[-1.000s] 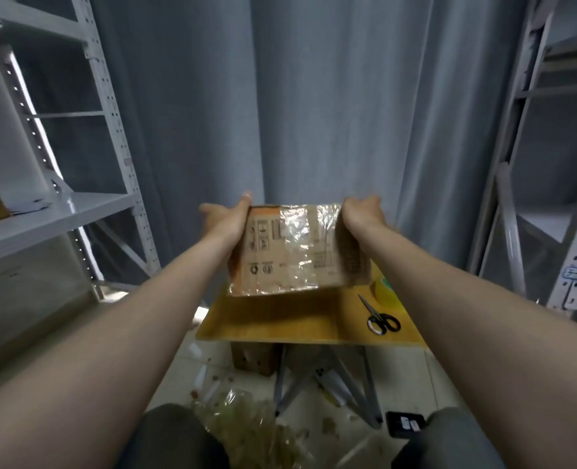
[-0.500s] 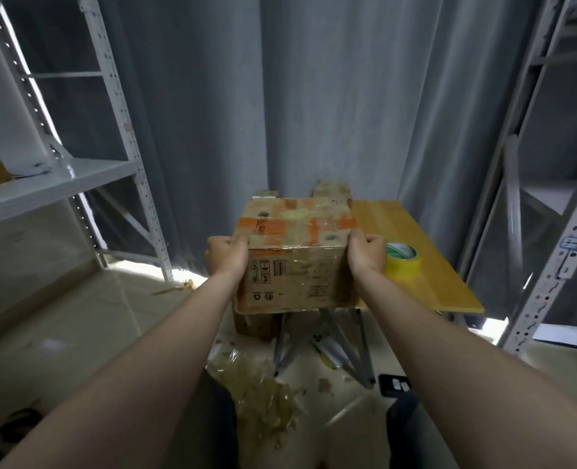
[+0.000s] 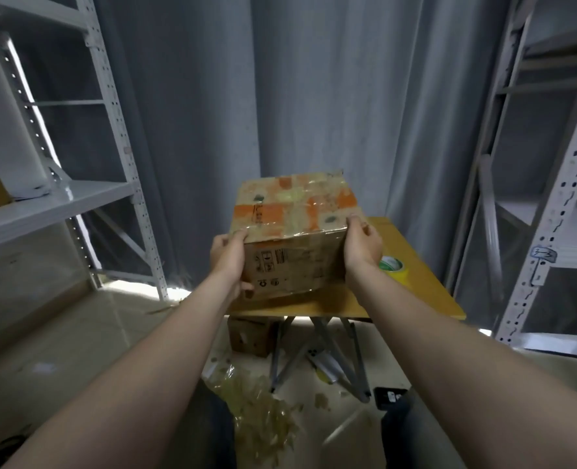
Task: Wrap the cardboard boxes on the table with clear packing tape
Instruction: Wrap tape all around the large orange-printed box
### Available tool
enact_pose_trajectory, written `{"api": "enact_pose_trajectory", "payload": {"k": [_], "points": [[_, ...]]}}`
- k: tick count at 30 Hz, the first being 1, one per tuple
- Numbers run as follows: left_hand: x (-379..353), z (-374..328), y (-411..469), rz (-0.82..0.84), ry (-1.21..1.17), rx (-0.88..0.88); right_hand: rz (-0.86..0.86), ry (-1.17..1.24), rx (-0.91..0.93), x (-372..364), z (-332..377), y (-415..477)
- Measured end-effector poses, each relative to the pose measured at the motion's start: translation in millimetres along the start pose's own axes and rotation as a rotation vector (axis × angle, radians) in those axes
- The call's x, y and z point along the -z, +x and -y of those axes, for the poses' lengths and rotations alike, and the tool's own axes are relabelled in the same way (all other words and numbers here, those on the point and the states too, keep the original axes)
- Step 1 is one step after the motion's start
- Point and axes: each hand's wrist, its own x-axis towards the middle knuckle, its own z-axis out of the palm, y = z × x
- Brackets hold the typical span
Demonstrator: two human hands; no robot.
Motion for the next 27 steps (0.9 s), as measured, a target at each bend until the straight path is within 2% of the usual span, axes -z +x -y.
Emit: {"api": "enact_pose_trajectory", "payload": {"k": [5, 8, 12, 16, 20, 27], "points": [[-56.8, -44.9, 9.3, 0.175, -0.093, -0.165, -0.192, 0.249, 0.122, 13.1, 47.3, 33.3], [-110.0, -54.3, 21.3, 0.263, -0.145, -0.167, -0.316, 0.333, 0.204, 31.0, 58.3, 67.1], [-181.2, -48.6, 48.1, 0.344, -0.204, -0.107, -0.412, 0.303, 0.272, 56.2, 66.2, 121.0], [-232.4, -39.2, 65.0, 0.394, -0.217, -0.079, -0.490, 0.257, 0.244, 74.2, 59.5, 180.0], [-273.6, -23.0, 92.6, 0.420, -0.180, -0.065, -0.525, 0.282, 0.139, 89.7, 38.1, 236.0], [-312.3, 4.2, 138.1, 0.399, -0.088, -0.037, -0.554, 0.274, 0.009, 82.6, -6.9, 306.0]]}}
